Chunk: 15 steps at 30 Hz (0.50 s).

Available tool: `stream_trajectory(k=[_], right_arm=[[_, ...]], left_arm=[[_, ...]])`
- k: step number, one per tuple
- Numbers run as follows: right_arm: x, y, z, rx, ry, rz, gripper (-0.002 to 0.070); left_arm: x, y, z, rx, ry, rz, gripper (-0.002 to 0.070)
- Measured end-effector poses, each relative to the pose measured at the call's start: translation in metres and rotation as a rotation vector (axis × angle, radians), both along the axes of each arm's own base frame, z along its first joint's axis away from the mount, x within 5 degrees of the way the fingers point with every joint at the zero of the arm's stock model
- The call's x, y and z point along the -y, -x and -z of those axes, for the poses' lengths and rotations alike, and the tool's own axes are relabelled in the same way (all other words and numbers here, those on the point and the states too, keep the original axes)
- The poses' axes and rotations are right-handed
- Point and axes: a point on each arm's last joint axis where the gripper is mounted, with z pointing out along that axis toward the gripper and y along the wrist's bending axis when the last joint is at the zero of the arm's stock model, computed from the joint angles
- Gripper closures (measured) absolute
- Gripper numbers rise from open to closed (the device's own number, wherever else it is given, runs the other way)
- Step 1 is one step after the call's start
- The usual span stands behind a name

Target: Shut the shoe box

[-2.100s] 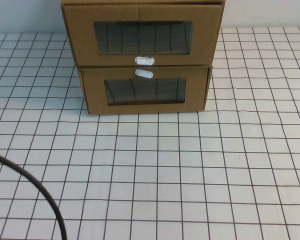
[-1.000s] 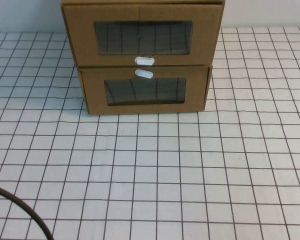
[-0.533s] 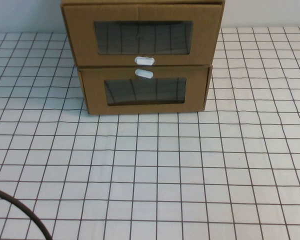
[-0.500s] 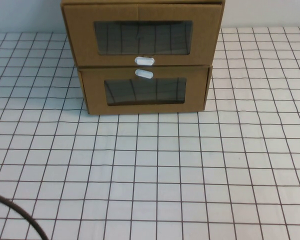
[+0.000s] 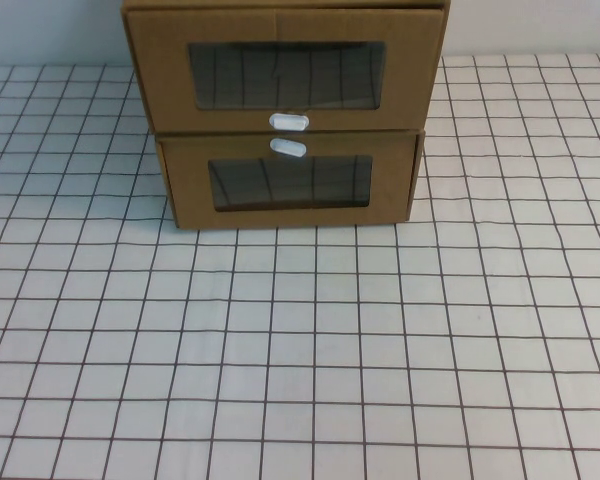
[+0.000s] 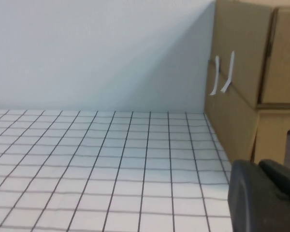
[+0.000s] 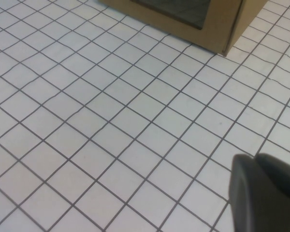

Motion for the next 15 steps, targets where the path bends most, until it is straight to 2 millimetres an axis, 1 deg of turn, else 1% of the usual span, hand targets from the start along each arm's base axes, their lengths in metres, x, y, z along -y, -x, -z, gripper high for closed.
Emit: stream_trajectory(k=[3,6,10,15], right_arm=[[0.000,0.000,0.000,0.000,0.000,0.000,0.0690],[0.000,0.000,0.000,0.000,0.000,0.000,0.0689],[0.000,0.000,0.000,-0.003,-0.003,-0.001,0.0689],[0.000,0.000,0.000,-0.003,-0.003,-0.001,0.0689]], left_arm=[[-0.001,0.001,0.033,-0.020,0.009,-0.008,0.0680],[-0.001,0.001,0.052,-0.112,0.020,-0.012,0.0680],[-0.002,0.004,0.068,-0.281,0.014,-0.019,0.0680],[0.001,0.005,0.071,-0.308,-0.002,0.038,0.0680]])
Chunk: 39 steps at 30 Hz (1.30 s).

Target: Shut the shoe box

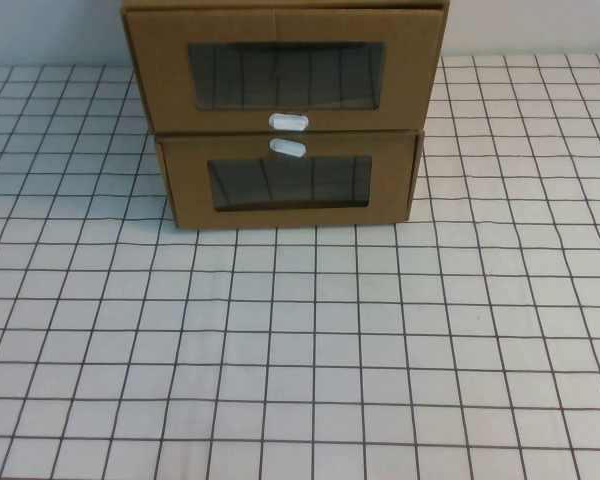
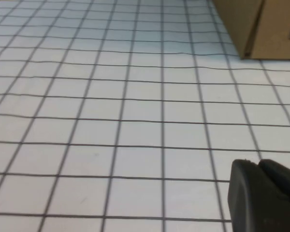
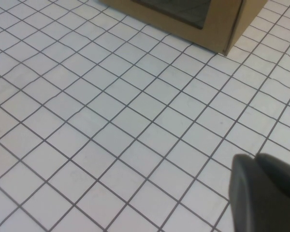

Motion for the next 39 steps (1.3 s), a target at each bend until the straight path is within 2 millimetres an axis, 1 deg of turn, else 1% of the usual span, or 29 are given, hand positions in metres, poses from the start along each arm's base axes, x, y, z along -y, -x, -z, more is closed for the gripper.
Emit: stream_trajectory(k=[6,33,36,39], right_arm=[[0.0000,0.0000,0.0000,0.000,0.000,0.000,0.0690],[0.0000,0.0000,0.0000,-0.002,-0.002,0.001,0.0690],[0.0006,-0.0001,0.0002,-0.013,-0.016,0.031,0.0690],[0.0021,-0.0007,0.0004,-0.033,-0.045,0.098,0.0689]], left_arm=[[0.0050,0.0006,0.0001,-0.001,0.003,0.093,0.0680],[0.0051,0.0007,0.0002,-0.003,0.005,0.095,0.0680],[0.0051,0.0007,0.0002,-0.003,0.005,0.095,0.0680],[0.0051,0.0007,0.0002,-0.003,0.005,0.095,0.0680]])
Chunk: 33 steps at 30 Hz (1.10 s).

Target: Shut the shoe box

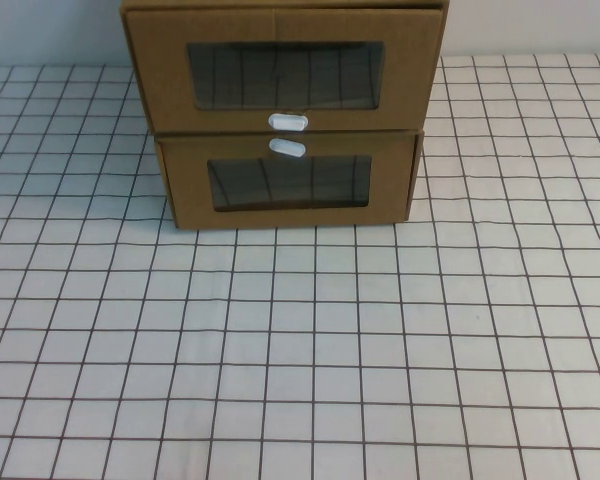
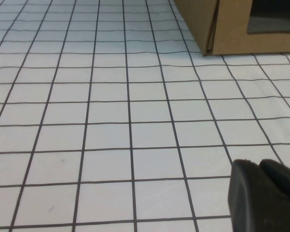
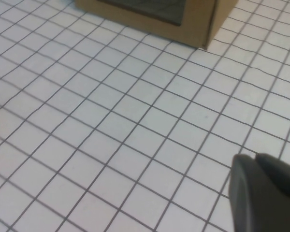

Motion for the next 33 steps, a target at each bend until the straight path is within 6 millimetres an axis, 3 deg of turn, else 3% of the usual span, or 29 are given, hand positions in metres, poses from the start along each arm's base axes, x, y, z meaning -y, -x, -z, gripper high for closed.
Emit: stream_trajectory(k=[10,21,28,33], right_arm=[[0.013,-0.005,-0.001,-0.011,-0.050,0.333,0.0690],[0.014,-0.015,-0.010,0.193,-0.100,0.366,0.0689],[0.012,-0.029,0.029,0.375,-0.071,0.336,0.0689],[0.010,-0.031,0.062,0.344,-0.072,0.327,0.0689]], left_arm=[[0.000,0.000,0.000,0.000,0.000,0.000,0.0680],[0.000,0.000,0.000,0.002,0.000,0.000,0.0680],[0.000,0.000,0.000,0.000,0.000,0.000,0.0680],[0.000,0.000,0.000,0.000,0.000,0.000,0.0680]])
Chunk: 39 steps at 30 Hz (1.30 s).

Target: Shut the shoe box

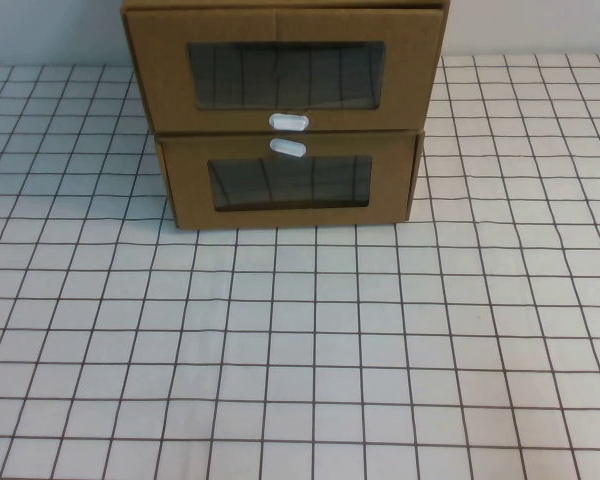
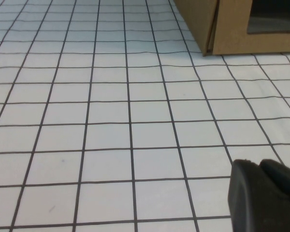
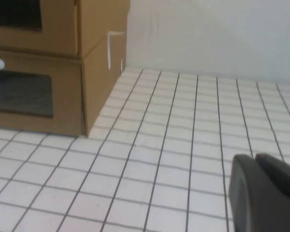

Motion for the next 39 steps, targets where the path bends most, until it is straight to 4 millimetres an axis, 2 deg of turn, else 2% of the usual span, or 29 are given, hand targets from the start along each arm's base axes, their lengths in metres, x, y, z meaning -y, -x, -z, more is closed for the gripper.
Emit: stream_trajectory(k=[5,10,16,24,39], right_arm=[[0.003,0.003,0.031,-0.066,-0.048,0.039,0.0689],[0.007,0.009,0.049,-0.051,-0.061,0.086,0.0689],[0.010,0.019,0.053,-0.022,-0.073,0.123,0.0690],[0.012,0.023,0.066,-0.158,-0.060,0.156,0.0690],[0.013,0.023,0.067,-0.175,-0.047,0.159,0.0690]], left_arm=[[0.000,0.000,0.000,0.000,0.000,0.000,0.0680],[0.000,0.000,0.000,0.000,0.000,0.000,0.0680],[0.000,0.000,0.000,0.000,0.000,0.000,0.0680],[0.000,0.000,0.000,0.000,0.000,0.000,0.0680],[0.000,0.000,0.000,0.000,0.000,0.000,0.0680]])
